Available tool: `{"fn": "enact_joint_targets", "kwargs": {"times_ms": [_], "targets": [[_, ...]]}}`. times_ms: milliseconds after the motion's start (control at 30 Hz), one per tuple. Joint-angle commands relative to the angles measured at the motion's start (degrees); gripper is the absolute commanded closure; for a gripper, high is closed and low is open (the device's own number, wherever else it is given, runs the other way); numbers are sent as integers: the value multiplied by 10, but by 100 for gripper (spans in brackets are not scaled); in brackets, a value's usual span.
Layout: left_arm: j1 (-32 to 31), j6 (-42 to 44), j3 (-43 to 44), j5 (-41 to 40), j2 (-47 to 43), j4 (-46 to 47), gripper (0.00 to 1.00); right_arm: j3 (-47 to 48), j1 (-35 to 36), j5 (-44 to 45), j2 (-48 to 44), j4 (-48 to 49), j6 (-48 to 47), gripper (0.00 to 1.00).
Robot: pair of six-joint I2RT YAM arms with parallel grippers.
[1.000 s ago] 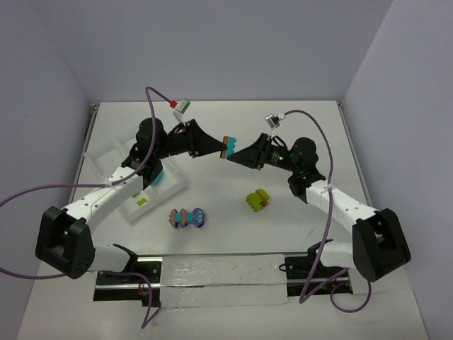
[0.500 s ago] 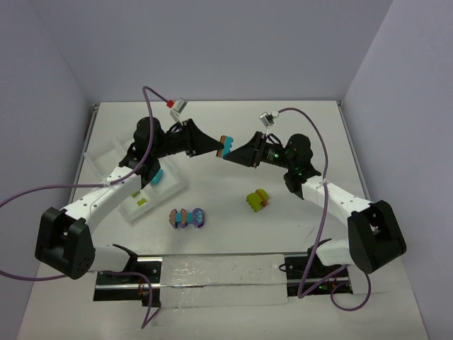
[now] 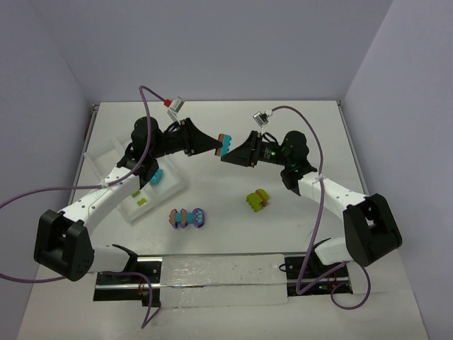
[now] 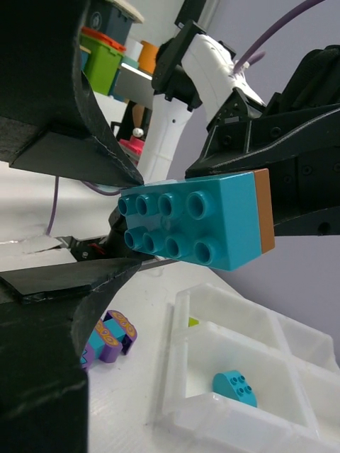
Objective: Sort the legos into containers by color
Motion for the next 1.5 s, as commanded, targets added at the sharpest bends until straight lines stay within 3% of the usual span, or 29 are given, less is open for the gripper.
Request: {"fn": "enact_joint_targets", "kwargs": {"times_ms": [0, 233, 533, 867, 1067, 1167, 1233, 1367, 1400, 1467], "targets": [[4, -3, 11, -1, -26, 36, 100, 25, 6, -20, 2, 29, 0, 47], [4, 0, 10, 0, -28, 34, 100, 31, 6, -19, 5, 32, 4, 44], [4, 4, 6, 0, -36, 31, 100, 50, 5, -20, 9, 31, 3, 34], [4, 3, -2, 1, -39, 35, 100, 77, 3, -26, 13, 30, 1, 36], [4, 4, -1, 0, -40, 34, 100, 78, 3, -23, 11, 33, 1, 57], [4, 6, -1, -3, -42, 30, 100, 71, 2, -20, 9, 36, 2, 76], [4, 6, -1, -4, -43, 29, 100, 64, 1, -16, 8, 40, 5, 99], [4, 3, 1, -4, -44, 31, 100, 49, 2, -14, 9, 60, 16, 100], [5, 5, 9, -3, -41, 20, 95, 46, 2, -14, 8, 62, 18, 100], [4, 11, 19, 5, -35, 5, 58, 43, 2, -14, 9, 67, 21, 100]]}}
